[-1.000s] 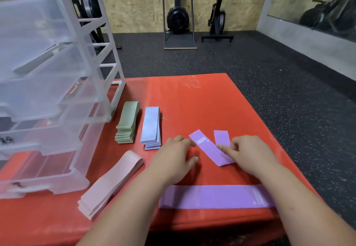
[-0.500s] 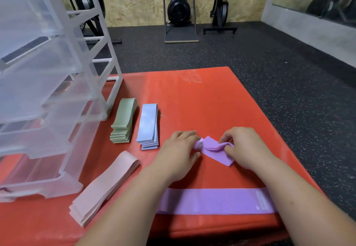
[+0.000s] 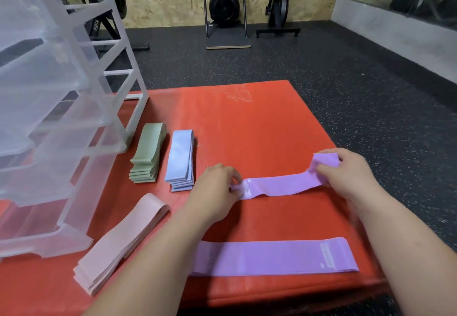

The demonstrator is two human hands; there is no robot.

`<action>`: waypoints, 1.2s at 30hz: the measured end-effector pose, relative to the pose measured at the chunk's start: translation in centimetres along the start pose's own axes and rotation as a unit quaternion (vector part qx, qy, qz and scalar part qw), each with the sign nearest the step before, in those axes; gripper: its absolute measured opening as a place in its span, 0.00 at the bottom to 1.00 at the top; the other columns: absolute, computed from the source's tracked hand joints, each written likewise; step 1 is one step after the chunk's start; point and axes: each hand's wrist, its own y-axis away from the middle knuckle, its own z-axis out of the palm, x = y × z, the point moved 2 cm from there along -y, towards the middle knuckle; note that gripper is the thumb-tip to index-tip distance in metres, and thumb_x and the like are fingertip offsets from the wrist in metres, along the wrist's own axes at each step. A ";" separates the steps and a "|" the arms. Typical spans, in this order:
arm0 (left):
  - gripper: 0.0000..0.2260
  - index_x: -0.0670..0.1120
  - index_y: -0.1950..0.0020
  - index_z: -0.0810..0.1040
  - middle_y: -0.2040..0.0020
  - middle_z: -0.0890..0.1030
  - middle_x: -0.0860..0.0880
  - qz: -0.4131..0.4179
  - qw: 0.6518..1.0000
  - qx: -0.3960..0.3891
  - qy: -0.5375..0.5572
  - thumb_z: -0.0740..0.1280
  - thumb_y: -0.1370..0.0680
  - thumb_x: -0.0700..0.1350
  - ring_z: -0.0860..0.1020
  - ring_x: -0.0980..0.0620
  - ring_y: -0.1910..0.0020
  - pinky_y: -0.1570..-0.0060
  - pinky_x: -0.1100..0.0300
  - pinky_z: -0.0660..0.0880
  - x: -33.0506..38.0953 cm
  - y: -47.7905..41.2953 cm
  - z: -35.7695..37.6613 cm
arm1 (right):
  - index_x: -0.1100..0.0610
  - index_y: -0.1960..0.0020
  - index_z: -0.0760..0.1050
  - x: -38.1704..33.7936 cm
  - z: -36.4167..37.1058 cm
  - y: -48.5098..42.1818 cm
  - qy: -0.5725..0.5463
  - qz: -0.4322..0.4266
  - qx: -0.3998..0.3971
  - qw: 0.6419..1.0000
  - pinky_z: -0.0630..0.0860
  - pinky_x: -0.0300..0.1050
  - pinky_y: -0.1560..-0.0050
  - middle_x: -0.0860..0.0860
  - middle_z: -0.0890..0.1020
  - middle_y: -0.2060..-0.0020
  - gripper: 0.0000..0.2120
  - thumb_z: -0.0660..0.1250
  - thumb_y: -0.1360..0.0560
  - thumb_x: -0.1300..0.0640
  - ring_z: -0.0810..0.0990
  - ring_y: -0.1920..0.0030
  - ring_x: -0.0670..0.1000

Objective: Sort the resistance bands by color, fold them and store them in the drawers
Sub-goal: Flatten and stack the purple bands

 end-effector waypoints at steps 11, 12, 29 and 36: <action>0.20 0.55 0.37 0.81 0.51 0.81 0.57 -0.080 0.990 0.025 0.112 0.75 0.27 0.39 0.79 0.58 0.58 0.60 0.72 0.70 -1.8 0.6 -2.4 | 0.51 0.39 0.81 2.0 -1.8 -0.4 -0.058 0.045 -0.015 0.997 0.85 0.59 0.47 0.57 0.87 0.54 0.22 0.78 0.30 0.67 0.87 0.58 0.57; 0.20 0.54 0.38 0.81 0.53 0.81 0.57 -0.084 0.990 0.023 0.114 0.75 0.27 0.39 0.80 0.58 0.58 0.61 0.74 0.69 -1.9 0.7 -2.5 | 0.55 0.37 0.80 2.1 -1.8 -0.4 -0.063 0.048 -0.031 0.996 0.85 0.58 0.47 0.57 0.87 0.55 0.22 0.75 0.28 0.71 0.86 0.58 0.56; 0.15 0.53 0.36 0.80 0.48 0.81 0.56 -0.029 0.995 0.028 0.092 0.74 0.23 0.47 0.80 0.55 0.50 0.47 0.58 0.76 -0.9 1.6 -3.7 | 0.46 0.37 0.80 -3.0 -1.0 2.4 -0.095 -0.164 -0.055 0.980 0.79 0.35 0.50 0.48 0.88 0.58 0.25 0.78 0.28 0.67 0.85 0.58 0.45; 0.18 0.54 0.31 0.79 0.41 0.81 0.60 0.134 0.976 0.070 0.160 0.72 0.19 0.56 0.80 0.59 0.45 0.47 0.64 0.75 3.5 2.5 -4.2 | 0.51 0.37 0.79 -5.8 3.7 5.8 -0.094 -0.244 -0.214 0.941 0.82 0.43 0.55 0.57 0.83 0.54 0.26 0.79 0.30 0.71 0.83 0.59 0.51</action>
